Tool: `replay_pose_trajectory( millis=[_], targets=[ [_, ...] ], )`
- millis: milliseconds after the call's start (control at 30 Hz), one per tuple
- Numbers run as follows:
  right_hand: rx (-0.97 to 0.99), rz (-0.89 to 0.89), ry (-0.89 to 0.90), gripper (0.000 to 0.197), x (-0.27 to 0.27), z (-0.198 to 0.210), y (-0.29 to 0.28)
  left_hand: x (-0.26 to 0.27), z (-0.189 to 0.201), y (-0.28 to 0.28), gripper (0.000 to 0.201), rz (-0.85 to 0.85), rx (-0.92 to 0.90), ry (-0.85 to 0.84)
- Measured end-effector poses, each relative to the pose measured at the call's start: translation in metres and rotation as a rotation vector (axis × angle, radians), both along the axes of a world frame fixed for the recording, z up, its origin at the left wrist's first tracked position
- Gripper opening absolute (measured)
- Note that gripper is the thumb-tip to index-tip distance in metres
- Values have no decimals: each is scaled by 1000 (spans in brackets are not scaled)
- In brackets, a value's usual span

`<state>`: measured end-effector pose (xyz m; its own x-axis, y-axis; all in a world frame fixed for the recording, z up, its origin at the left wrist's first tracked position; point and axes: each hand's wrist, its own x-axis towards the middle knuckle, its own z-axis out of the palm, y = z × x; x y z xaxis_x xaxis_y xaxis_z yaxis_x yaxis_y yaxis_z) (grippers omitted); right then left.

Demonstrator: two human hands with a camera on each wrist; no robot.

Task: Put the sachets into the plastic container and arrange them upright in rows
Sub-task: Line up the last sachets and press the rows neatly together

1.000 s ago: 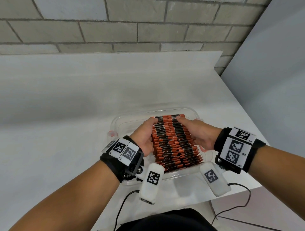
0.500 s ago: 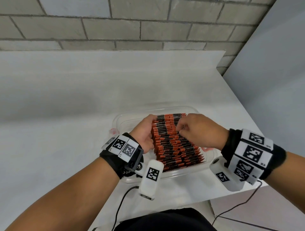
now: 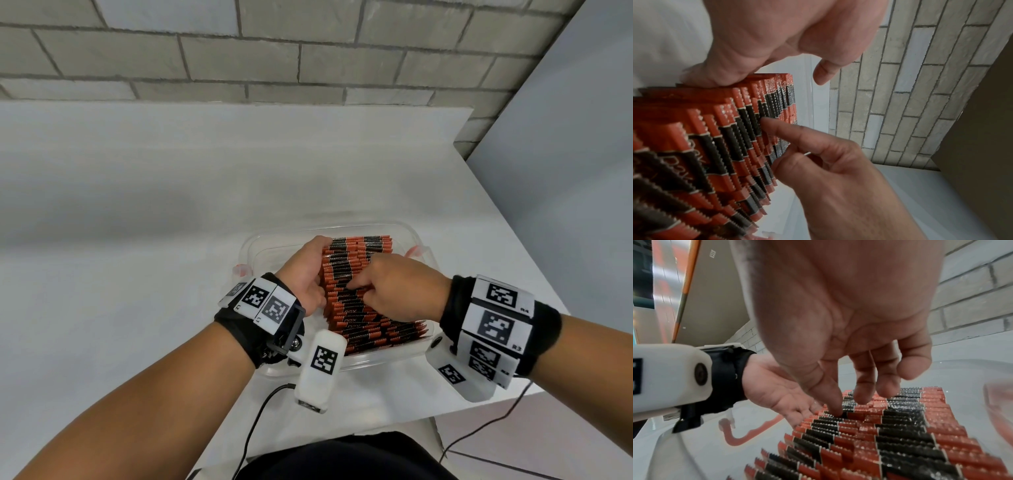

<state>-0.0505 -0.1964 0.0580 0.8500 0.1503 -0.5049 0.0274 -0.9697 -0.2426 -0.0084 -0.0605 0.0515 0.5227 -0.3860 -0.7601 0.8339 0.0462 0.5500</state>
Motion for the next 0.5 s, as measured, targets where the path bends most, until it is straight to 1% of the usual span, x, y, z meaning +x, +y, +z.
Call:
replay_pose_trajectory(
  millis=[267, 500],
  targets=[
    [9, 50, 19, 40, -1, 0, 5, 1, -2, 0, 30, 5, 2, -4],
    [41, 40, 37, 41, -1, -1, 6, 1, -2, -1, 30, 3, 1, -17]
  ],
)
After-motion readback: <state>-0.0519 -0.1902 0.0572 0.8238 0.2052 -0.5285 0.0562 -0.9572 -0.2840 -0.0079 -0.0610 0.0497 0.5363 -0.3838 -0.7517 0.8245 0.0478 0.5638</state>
